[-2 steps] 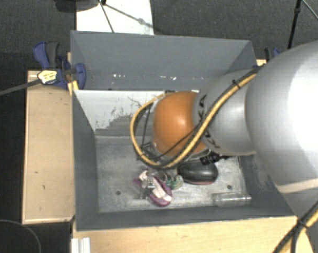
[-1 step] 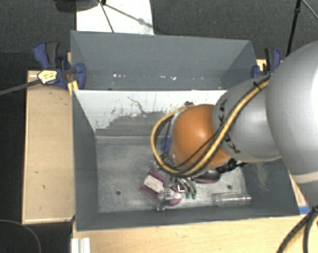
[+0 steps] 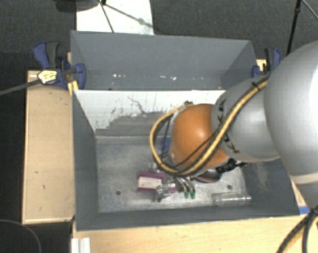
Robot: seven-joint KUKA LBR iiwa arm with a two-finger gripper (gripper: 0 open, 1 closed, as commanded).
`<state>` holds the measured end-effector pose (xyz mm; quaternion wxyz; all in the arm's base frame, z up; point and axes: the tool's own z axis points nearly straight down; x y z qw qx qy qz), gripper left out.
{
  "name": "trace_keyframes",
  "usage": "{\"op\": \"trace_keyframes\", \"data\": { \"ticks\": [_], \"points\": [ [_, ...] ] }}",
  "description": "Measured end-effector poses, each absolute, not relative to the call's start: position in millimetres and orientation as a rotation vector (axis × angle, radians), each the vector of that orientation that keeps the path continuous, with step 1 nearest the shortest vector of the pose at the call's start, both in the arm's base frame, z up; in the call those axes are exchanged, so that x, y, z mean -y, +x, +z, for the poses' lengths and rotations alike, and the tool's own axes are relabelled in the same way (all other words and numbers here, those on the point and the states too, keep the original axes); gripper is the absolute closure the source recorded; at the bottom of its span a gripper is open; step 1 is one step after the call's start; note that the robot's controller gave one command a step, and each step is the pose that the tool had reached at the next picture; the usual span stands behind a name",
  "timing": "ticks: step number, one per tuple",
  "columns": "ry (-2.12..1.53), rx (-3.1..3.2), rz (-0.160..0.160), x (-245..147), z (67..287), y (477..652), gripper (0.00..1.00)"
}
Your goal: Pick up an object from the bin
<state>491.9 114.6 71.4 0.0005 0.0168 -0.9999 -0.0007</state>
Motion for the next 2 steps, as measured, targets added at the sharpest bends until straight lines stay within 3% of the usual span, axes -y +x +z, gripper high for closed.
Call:
{"op": "trace_keyframes", "data": {
  "ticks": [1, 2],
  "points": [
    [0.586, 3.093, 0.001, -87, 192, 486.9, 1.0],
    [1.184, 2.92, 0.003, -82, 309, 549.3, 1.0]
  ]
}}
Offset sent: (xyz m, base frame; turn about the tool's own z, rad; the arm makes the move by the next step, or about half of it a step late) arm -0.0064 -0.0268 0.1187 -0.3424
